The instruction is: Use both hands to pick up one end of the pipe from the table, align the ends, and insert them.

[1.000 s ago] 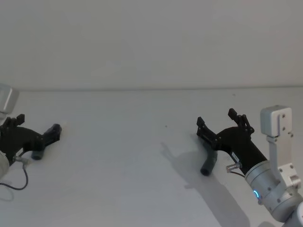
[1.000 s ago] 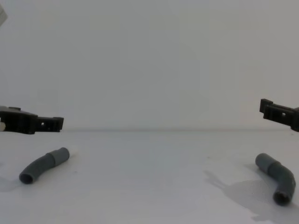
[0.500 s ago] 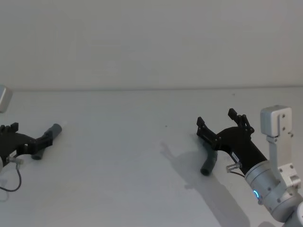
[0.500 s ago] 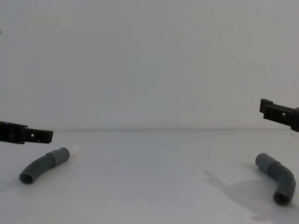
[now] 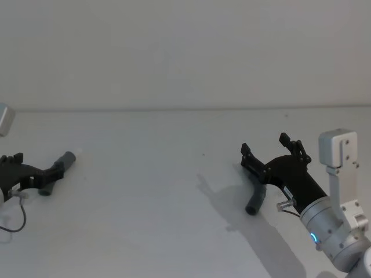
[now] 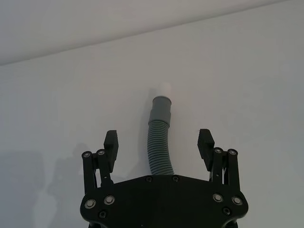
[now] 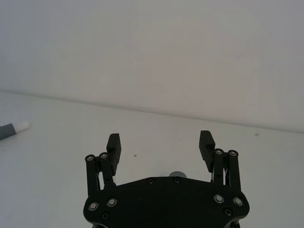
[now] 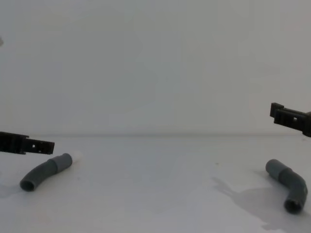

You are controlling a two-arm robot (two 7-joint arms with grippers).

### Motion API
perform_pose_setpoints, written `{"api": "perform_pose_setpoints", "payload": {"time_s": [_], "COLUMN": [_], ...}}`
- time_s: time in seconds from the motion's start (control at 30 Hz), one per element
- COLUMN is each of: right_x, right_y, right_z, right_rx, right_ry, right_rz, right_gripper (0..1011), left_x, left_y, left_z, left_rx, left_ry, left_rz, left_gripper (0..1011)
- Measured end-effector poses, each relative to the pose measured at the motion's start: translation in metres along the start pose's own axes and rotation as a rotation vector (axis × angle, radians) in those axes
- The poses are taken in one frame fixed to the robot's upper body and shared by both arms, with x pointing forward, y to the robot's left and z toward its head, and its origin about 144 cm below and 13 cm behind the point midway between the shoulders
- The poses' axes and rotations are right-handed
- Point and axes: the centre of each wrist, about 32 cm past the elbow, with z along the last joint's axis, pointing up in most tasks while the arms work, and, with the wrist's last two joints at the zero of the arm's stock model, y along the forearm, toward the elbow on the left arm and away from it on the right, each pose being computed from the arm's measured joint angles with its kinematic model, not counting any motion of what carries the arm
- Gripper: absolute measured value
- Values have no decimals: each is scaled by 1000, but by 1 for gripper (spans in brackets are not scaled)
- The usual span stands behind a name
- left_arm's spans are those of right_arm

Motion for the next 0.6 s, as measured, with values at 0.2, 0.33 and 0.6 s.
{"api": "perform_pose_setpoints", "payload": {"time_s": [0.2,0.33,0.6], "right_x": [0,0,0], "right_y": [0,0,0], "right_z": [0,0,0], "right_rx": [0,0,0], "right_ry": [0,0,0], "right_rz": [0,0,0], "right_gripper": [1003,1003,1003], "left_x": [1,2,4], "left_y": [-6,-10,-19], "left_z": [0,0,3], "left_rx": [16,26,46], "left_ry": [3,-3,-37], "left_rz": [-9,-12,-19], "left_gripper": [1001,1001,1001]}}
